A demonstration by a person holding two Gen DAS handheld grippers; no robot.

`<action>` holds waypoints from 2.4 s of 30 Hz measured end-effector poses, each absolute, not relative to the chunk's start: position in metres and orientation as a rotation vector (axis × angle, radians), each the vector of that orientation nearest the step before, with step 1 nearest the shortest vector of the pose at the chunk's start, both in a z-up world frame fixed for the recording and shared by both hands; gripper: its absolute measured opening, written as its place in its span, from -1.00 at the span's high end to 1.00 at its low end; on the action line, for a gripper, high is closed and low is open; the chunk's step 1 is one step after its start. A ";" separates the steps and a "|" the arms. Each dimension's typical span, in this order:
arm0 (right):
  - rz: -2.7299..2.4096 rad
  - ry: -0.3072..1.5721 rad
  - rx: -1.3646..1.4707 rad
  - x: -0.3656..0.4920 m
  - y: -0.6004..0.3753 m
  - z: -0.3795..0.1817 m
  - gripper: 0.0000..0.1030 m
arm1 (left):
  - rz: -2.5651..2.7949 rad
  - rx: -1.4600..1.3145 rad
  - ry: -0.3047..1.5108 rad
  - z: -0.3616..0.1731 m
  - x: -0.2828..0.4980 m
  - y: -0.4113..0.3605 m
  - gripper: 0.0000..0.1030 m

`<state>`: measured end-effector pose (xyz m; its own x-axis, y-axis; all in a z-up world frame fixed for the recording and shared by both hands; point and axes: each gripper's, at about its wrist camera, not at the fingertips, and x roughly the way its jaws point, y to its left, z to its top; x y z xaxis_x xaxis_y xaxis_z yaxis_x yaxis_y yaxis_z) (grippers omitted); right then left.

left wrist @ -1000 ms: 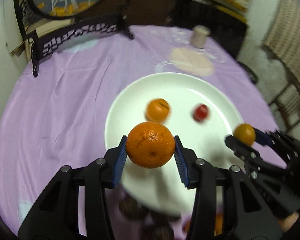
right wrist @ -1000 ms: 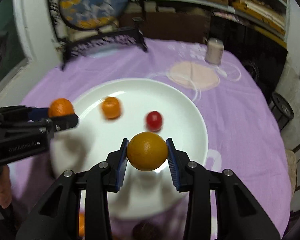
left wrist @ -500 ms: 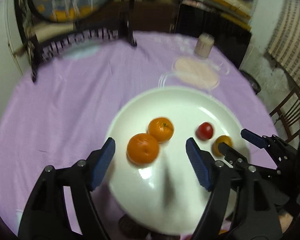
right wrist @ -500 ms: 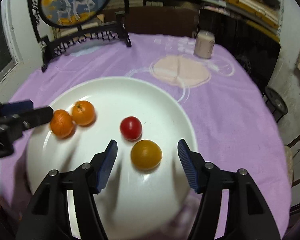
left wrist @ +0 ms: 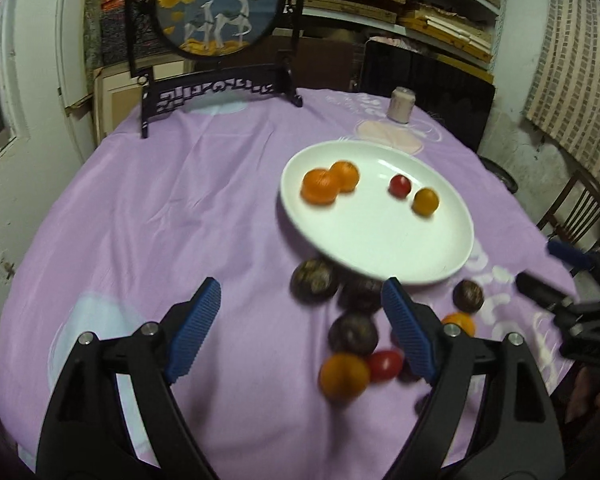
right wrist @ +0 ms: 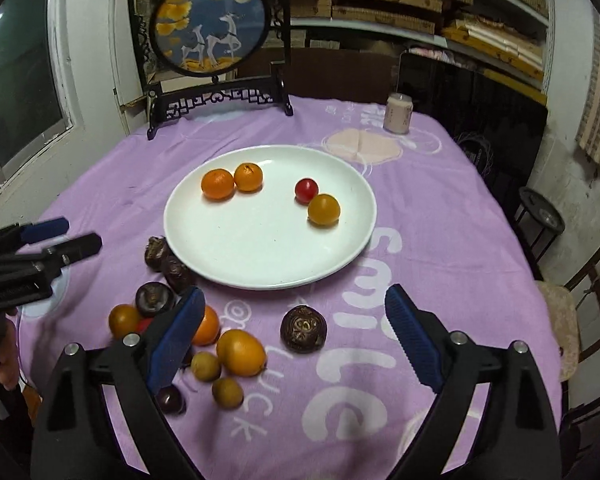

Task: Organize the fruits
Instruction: 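Release both oranges onto the white plate and withdraw both tools, then grasp an orange with the left tool while the right tool grasps a mangosteen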

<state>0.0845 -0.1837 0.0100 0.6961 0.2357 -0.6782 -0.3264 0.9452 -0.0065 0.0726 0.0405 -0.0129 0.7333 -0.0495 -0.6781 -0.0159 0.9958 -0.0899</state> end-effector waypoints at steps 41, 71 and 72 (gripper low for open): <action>0.368 0.924 -0.028 0.103 -0.208 -0.063 0.24 | -0.066 -0.042 0.890 -0.065 0.037 0.030 -0.72; 0.385 0.920 0.033 0.068 -0.216 -0.058 0.22 | -0.154 -0.072 0.879 -0.080 0.054 0.018 0.32; 0.384 0.919 0.034 0.069 -0.216 -0.057 0.22 | -0.154 -0.076 0.873 -0.078 0.052 0.020 0.32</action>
<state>0.0689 -0.2157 -0.0572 0.5436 0.3377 -0.7684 -0.3090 0.9317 0.1909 0.0524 0.0196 -0.0782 0.6320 -0.1654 -0.7571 0.1031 0.9862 -0.1294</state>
